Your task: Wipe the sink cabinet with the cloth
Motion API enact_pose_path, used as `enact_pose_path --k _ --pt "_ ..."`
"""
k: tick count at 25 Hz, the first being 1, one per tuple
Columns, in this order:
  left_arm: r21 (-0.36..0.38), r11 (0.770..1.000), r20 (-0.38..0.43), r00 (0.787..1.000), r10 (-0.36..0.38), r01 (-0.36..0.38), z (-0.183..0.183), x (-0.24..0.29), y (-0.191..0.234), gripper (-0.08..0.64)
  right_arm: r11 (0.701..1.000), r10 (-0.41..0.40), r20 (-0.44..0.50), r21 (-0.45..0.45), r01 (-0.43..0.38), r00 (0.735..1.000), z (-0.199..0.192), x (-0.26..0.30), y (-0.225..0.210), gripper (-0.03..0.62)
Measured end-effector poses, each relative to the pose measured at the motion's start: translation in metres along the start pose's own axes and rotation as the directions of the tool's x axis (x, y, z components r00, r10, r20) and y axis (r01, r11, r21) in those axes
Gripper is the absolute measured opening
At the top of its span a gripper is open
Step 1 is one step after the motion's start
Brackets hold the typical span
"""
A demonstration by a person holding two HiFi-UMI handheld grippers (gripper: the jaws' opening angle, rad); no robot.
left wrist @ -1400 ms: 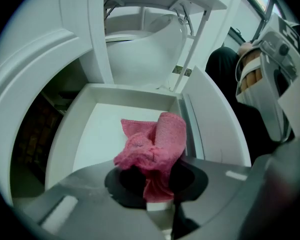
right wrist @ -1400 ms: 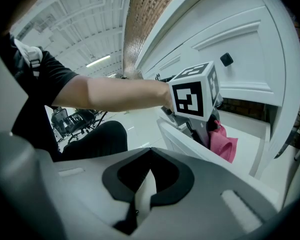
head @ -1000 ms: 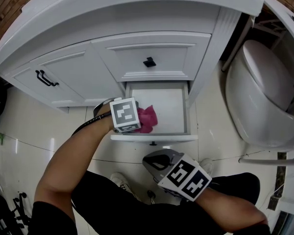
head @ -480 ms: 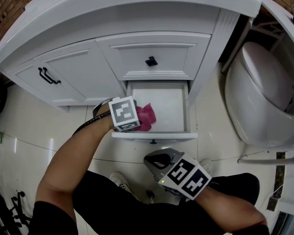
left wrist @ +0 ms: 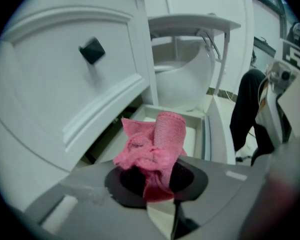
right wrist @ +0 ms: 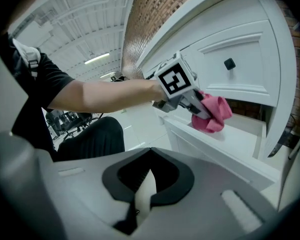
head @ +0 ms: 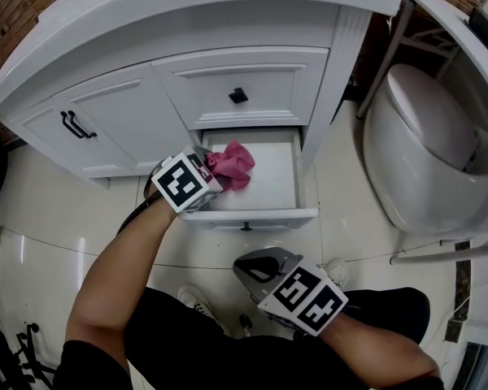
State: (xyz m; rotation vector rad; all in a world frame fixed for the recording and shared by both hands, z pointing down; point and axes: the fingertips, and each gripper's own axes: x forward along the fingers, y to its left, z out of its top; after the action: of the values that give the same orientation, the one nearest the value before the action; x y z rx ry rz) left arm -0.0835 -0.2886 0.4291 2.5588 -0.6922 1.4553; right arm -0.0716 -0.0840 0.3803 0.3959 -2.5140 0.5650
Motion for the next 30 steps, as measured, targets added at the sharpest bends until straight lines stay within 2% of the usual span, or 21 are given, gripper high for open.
enact_pose_path --k 2,3,5,7,8,11,14,19,24,30 --pt "-0.109 0.993 0.161 0.985 0.055 -0.037 0.023 -0.026 0.001 0.091 1.0 -0.018 -0.001 0.004 0.018 1.0 -0.005 0.0 0.0 0.006" --pt "-0.178 0.984 0.247 0.966 0.071 -0.027 0.034 -0.04 -0.001 0.091 1.0 -0.027 0.001 0.004 0.027 1.0 -0.006 0.0 0.001 0.006" --pt "-0.281 0.959 0.395 0.916 0.071 0.046 0.052 -0.065 -0.015 0.091 0.999 -0.045 0.013 -0.001 0.045 0.999 -0.007 0.0 0.003 0.006" --pt "-0.309 0.944 0.478 0.877 0.052 0.113 0.064 -0.08 -0.035 0.091 0.998 -0.063 0.023 -0.012 0.063 0.998 -0.007 0.0 0.007 0.006" --pt "-0.304 0.944 0.497 0.867 0.043 0.127 0.068 -0.083 -0.044 0.091 0.997 -0.071 0.025 -0.019 0.072 0.997 -0.009 0.0 0.008 0.006" --pt "-0.279 0.951 0.514 0.857 0.033 0.131 0.076 -0.079 -0.064 0.091 0.996 -0.086 0.023 -0.033 0.087 0.996 -0.013 0.0 0.012 0.006" --pt "-0.274 0.946 0.526 0.851 -0.001 0.17 0.084 -0.07 -0.082 0.091 0.995 -0.089 0.012 -0.052 0.09 0.996 -0.021 0.001 0.018 0.006" --pt "-0.207 0.96 0.552 0.833 -0.046 0.19 0.119 -0.059 -0.11 0.091 0.994 -0.065 -0.009 -0.094 0.064 0.998 -0.032 0.003 0.033 0.006" --pt "-0.181 0.952 0.555 0.825 -0.108 0.246 0.138 -0.038 -0.137 0.091 0.995 -0.072 -0.03 -0.076 0.069 0.997 -0.046 0.001 0.031 0.006" --pt "-0.181 0.958 0.534 0.84 -0.095 0.223 0.137 -0.027 -0.14 0.091 0.995 -0.065 -0.03 -0.081 0.063 0.997 -0.052 -0.004 0.035 0.006"
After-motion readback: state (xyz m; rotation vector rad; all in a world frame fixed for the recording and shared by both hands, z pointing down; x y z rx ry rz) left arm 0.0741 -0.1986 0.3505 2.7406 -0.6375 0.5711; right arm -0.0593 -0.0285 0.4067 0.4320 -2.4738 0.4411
